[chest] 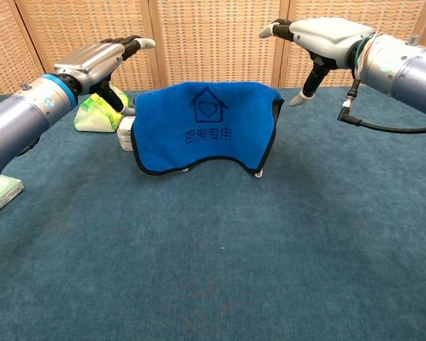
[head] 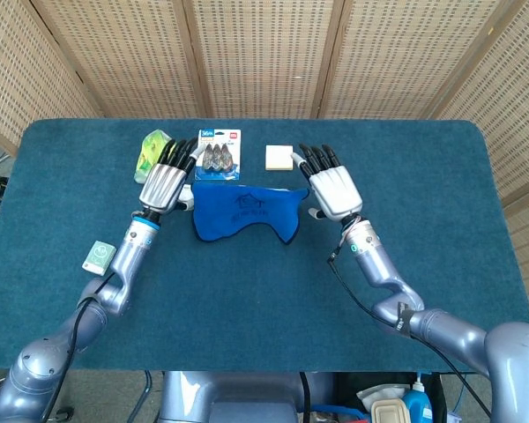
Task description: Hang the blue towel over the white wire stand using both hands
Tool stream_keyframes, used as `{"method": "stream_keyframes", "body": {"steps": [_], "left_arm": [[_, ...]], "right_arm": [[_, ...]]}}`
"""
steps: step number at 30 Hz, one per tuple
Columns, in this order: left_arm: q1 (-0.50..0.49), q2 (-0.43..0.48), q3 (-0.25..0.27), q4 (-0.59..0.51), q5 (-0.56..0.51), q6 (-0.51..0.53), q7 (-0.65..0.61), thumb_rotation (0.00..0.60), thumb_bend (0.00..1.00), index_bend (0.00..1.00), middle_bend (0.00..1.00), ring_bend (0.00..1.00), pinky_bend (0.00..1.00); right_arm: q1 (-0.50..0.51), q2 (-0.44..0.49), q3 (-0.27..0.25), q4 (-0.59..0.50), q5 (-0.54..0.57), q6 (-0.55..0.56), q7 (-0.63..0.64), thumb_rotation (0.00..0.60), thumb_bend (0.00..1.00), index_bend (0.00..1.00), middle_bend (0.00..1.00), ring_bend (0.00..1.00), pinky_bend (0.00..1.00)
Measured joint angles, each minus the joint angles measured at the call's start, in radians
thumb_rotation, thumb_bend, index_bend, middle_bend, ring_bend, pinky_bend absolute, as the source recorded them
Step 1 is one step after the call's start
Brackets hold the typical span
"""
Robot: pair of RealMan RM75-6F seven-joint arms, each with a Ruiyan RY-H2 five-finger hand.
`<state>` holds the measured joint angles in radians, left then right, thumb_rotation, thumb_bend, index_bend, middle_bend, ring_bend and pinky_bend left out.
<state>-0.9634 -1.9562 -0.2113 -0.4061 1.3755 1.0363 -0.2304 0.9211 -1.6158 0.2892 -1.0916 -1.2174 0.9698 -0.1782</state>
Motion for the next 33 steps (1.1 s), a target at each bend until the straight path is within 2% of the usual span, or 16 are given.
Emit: {"method": "stream_keyframes", "body": {"steps": [9, 15, 20, 27, 33], "left_arm": [[0.041, 0.081, 0.009, -0.094, 0.007, 0.041, 0.032, 0.6, 0.05, 0.0, 0.0, 0.0, 0.0], [0.103, 0.192, 0.003, -0.238, -0.005, 0.097, 0.082, 0.6, 0.05, 0.0, 0.0, 0.0, 0.0], [0.18, 0.339, -0.012, -0.474, -0.054, 0.125, 0.186, 0.6, 0.05, 0.0, 0.0, 0.0, 0.0], [0.312, 0.558, -0.023, -0.849, -0.151, 0.177, 0.339, 0.6, 0.05, 0.0, 0.0, 0.0, 0.0], [0.477, 0.731, 0.0, -1.156, -0.207, 0.283, 0.399, 0.6, 0.05, 0.0, 0.0, 0.0, 0.0]], "right_arm": [[-0.048, 0.053, -0.014, -0.088, -0.002, 0.047, -0.028, 0.6, 0.0, 0.0, 0.0, 0.0, 0.0], [-0.122, 0.132, -0.037, -0.192, -0.031, 0.132, -0.027, 0.6, 0.0, 0.0, 0.0, 0.0, 0.0], [-0.218, 0.218, -0.071, -0.301, -0.07, 0.233, -0.019, 0.6, 0.0, 0.0, 0.0, 0.0, 0.0], [-0.334, 0.285, -0.122, -0.412, -0.11, 0.347, -0.001, 0.6, 0.0, 0.0, 0.0, 0.0, 0.0], [-0.462, 0.343, -0.198, -0.552, -0.137, 0.447, 0.005, 0.6, 0.0, 0.0, 0.0, 0.0, 0.0]]}}
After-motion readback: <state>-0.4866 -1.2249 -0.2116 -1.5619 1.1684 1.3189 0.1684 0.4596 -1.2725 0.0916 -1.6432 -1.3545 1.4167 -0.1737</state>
